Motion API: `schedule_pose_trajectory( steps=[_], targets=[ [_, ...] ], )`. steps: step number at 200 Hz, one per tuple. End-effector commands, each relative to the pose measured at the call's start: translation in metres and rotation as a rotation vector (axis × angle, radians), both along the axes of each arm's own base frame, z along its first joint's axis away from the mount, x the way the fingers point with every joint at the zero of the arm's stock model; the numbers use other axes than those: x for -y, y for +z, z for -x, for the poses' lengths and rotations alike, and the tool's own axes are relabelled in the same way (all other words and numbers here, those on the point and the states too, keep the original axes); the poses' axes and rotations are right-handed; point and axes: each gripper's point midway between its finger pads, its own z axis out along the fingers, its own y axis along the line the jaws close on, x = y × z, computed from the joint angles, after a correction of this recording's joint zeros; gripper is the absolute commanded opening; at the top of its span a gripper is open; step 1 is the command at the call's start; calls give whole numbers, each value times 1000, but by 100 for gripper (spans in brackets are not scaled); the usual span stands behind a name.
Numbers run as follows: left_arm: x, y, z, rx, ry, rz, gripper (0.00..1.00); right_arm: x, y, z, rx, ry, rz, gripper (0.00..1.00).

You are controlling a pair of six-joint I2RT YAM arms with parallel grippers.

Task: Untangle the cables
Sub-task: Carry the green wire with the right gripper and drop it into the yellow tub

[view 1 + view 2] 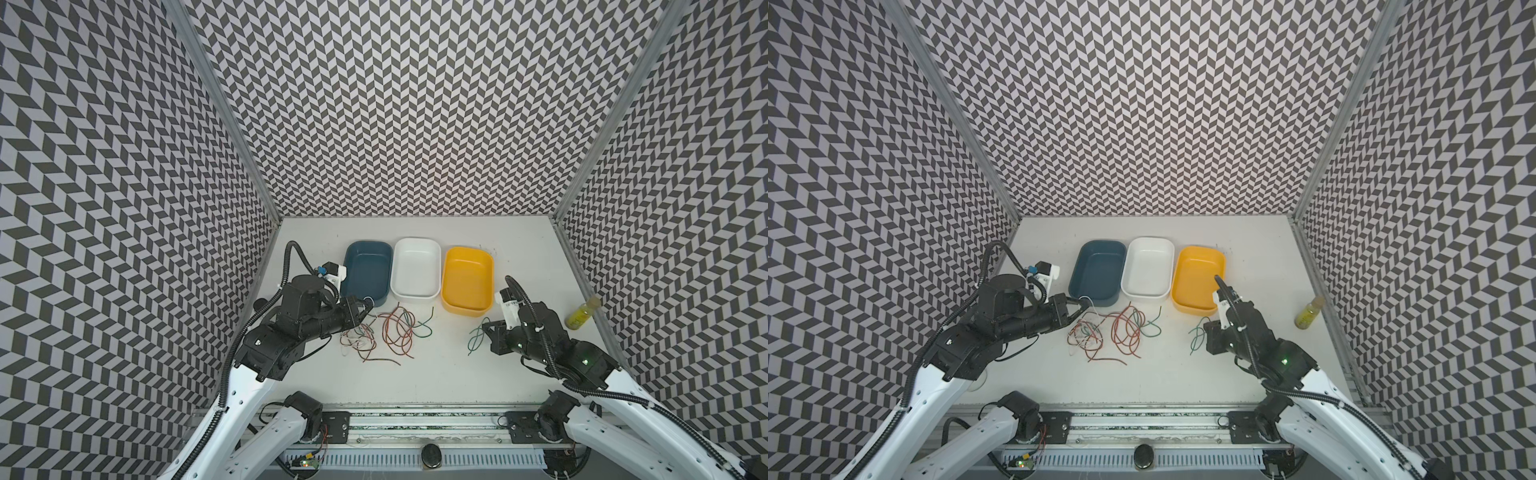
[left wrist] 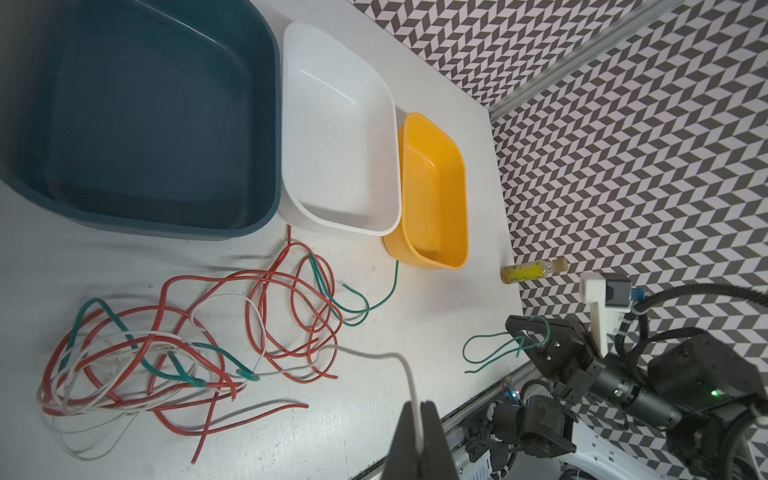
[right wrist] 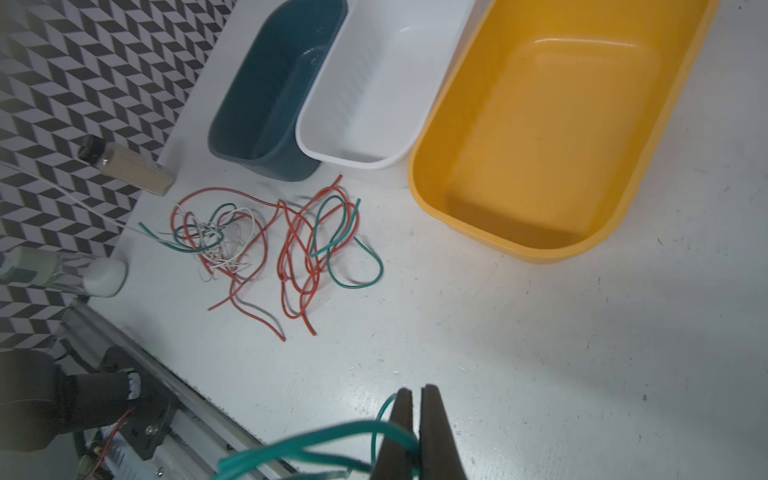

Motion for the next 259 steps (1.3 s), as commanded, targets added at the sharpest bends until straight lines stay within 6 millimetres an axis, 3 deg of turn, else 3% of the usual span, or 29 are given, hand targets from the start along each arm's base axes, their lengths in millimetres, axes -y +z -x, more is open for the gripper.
schedule_pose_trajectory(
  steps=[1, 57, 108, 165, 226, 259],
  targets=[
    [1, 16, 9, 84, -68, -44, 0, -18, 26, 2, 25, 102, -33, 0],
    [-14, -2, 24, 123, -143, -233, 0, -36, 62, -16, 41, 157, -5, 0],
    [1, 3, 28, 225, -216, -247, 0, -42, 74, -42, 47, 130, 69, 0],
    [36, -2, 32, 340, -322, -177, 0, -21, 43, -97, -41, -35, 255, 0],
    [18, -21, 36, 423, -249, -192, 0, 9, -7, -153, -207, -187, 242, 0],
    [11, -26, 34, 422, -218, -212, 0, 19, -40, -167, -337, -217, 280, 0]
  ],
)
